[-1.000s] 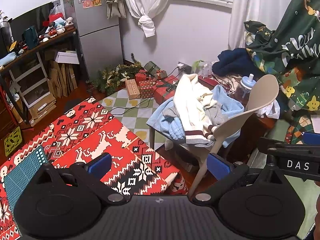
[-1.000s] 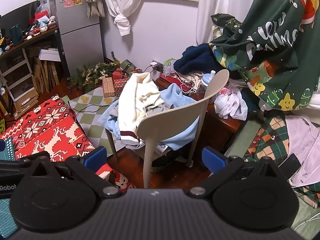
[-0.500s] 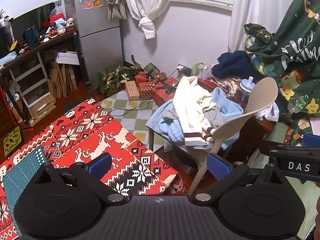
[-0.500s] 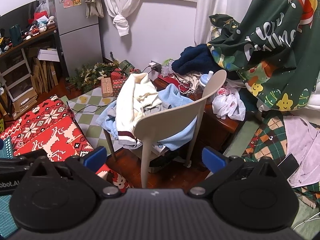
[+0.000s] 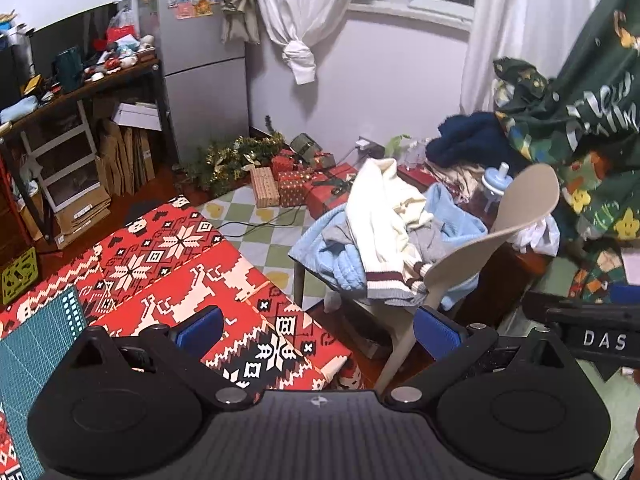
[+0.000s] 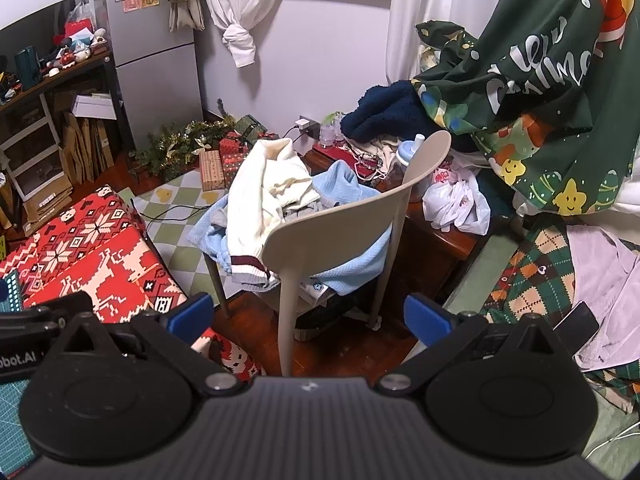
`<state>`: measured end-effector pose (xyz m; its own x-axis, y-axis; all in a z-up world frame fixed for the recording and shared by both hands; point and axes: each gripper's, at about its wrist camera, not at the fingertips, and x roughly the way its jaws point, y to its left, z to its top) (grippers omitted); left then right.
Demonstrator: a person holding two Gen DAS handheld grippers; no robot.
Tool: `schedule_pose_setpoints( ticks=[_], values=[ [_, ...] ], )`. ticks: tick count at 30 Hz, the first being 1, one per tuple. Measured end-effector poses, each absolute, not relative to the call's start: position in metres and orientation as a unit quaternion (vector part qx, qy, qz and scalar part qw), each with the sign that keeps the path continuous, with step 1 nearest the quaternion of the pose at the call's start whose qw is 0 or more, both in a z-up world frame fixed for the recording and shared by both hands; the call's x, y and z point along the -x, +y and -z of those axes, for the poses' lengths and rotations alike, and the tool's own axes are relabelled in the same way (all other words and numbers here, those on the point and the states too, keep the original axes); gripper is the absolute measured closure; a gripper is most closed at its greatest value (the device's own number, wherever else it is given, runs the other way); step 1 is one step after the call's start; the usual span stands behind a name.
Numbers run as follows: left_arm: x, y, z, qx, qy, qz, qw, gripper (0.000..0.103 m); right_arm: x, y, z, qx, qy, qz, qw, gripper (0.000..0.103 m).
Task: Fold clothes
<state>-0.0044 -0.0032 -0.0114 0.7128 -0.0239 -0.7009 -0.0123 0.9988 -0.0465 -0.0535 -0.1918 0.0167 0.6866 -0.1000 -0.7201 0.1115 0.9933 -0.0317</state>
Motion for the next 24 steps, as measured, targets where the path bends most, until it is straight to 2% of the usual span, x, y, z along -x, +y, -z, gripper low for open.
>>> schedule_pose_setpoints(
  ticks=[13,17,24],
  values=[
    [-0.031,-0.016,0.038,0.014,0.381,0.008,0.924,0.001,0.046,-0.208,0.003,-0.003,0.361,0.08,0.929,0.0],
    [-0.045,-0.018,0.044,0.011,0.349,0.021,0.937,0.001,0.037,-0.215,0.008,-0.006,0.352,0.071,0.933,0.0],
    [-0.098,-0.025,0.056,0.016,0.362,0.091,0.928,0.001,0.006,-0.226,0.007,-0.005,0.324,0.061,0.944,0.0]
  ],
)
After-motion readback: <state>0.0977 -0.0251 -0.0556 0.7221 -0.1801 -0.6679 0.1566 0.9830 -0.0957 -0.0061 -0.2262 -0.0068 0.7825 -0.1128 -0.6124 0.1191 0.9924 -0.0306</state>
